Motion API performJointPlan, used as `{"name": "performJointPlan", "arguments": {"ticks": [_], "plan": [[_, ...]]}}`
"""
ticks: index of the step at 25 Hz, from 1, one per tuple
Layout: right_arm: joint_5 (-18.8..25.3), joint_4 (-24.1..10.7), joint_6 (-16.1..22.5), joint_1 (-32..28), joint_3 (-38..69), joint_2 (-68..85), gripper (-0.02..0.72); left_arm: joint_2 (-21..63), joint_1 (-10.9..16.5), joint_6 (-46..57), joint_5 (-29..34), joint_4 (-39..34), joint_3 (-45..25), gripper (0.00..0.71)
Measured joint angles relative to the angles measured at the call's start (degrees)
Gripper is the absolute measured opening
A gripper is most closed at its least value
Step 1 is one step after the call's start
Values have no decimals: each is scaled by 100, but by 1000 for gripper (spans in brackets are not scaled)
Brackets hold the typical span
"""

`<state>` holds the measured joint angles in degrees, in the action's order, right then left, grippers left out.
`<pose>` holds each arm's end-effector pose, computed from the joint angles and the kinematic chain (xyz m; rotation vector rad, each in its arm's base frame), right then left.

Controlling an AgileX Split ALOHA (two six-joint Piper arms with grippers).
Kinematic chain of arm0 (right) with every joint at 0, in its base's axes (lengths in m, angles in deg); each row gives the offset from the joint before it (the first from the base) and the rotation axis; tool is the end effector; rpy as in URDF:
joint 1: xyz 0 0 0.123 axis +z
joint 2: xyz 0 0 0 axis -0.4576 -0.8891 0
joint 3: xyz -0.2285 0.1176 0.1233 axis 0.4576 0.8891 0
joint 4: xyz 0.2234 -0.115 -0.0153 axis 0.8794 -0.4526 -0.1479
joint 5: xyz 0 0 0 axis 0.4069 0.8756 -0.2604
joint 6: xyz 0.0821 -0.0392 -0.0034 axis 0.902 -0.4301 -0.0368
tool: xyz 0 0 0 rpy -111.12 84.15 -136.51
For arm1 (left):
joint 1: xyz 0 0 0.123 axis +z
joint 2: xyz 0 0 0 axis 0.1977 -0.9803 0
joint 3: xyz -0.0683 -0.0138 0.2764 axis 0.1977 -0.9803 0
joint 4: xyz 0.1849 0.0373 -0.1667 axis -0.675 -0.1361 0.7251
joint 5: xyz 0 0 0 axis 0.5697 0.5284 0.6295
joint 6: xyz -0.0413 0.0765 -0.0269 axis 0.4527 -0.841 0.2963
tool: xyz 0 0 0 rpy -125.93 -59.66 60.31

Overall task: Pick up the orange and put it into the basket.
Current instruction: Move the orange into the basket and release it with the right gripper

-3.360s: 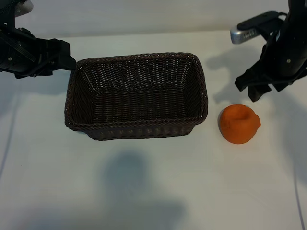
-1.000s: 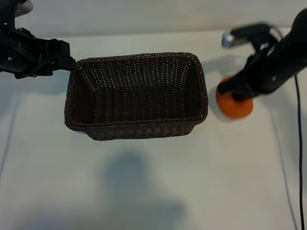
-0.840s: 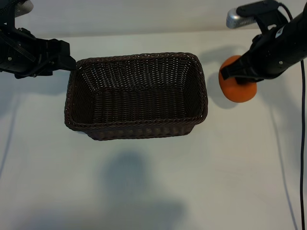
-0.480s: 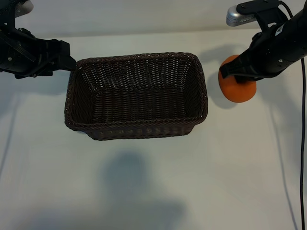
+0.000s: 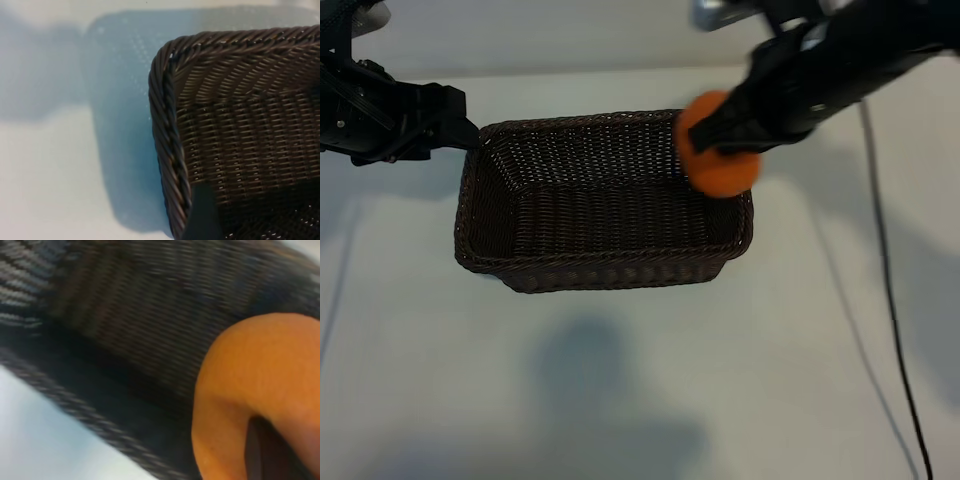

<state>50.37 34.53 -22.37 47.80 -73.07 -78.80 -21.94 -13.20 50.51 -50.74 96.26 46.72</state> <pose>0.3378 0.1489 0.2849 -0.5162 2.5229 0.4407 0.3275 -0.0385 0.2616 -0.0258 2.5368 -0.4700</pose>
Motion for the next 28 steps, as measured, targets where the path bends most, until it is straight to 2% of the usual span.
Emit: {"name": "performJointPlan", "arguments": {"ticks": [5, 10, 15, 28], "plan": [[85, -6, -18, 491, -398, -584, 49, 0, 0, 0, 27, 0, 0, 590], [211, -19, -18, 628, -837, -978, 49, 0, 0, 0, 34, 0, 0, 590], [125, 39, -439, 635, -1142, -1333, 49, 0, 0, 0, 47, 0, 0, 590], [-205, 345, -928, 635, -1160, -2307, 49, 0, 0, 0, 49, 11, 0, 590]]}}
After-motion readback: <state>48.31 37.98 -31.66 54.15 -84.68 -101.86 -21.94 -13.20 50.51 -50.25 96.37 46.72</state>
